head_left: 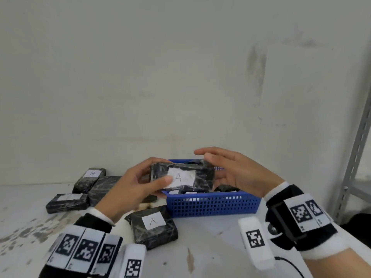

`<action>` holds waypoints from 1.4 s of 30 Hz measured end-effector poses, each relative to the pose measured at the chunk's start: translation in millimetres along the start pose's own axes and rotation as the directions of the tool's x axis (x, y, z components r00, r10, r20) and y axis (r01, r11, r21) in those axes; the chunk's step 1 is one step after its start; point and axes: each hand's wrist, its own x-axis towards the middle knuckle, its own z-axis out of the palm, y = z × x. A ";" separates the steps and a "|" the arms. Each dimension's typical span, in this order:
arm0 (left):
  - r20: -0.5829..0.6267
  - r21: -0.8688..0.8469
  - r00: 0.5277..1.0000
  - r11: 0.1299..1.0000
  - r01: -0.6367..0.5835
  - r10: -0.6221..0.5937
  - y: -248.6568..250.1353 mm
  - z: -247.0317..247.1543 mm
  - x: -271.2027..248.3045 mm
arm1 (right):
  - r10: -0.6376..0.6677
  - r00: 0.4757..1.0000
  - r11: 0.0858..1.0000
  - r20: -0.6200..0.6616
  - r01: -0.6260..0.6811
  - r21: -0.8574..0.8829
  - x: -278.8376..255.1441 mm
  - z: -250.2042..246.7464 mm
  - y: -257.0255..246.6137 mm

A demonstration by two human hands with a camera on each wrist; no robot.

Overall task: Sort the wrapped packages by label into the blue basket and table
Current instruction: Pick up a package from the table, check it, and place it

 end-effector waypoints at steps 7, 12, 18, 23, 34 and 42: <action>-0.028 -0.056 0.999 0.998 -0.024 0.023 15.4 -8.8 1.7 | -0.208 0.973 0.978 -0.099 0.204 -0.053 -4.5 11.3 0.3; -0.077 -0.044 0.994 0.996 -0.075 0.071 32.3 -6.2 0.1 | -0.297 0.938 0.955 -0.177 0.288 -0.071 -6.1 15.3 -7.3; -0.071 -0.013 0.996 0.998 -0.055 0.054 43.5 -4.0 -7.0 | -0.345 0.923 0.938 -0.172 0.331 -0.105 -13.1 18.8 -19.7; -0.113 0.148 0.992 0.988 -0.042 0.060 44.5 1.8 -9.4 | -0.349 0.919 0.934 -0.181 0.327 -0.143 -16.5 26.7 -23.8; -0.218 0.197 0.972 0.980 -0.040 0.083 46.0 13.6 -8.7 | -0.442 0.860 0.892 -0.257 0.389 -0.230 -15.8 39.9 -26.3; -0.226 0.181 0.970 0.982 -0.047 0.088 47.8 8.8 -10.7 | -0.466 0.850 0.882 -0.246 0.425 -0.202 -15.4 45.2 -28.3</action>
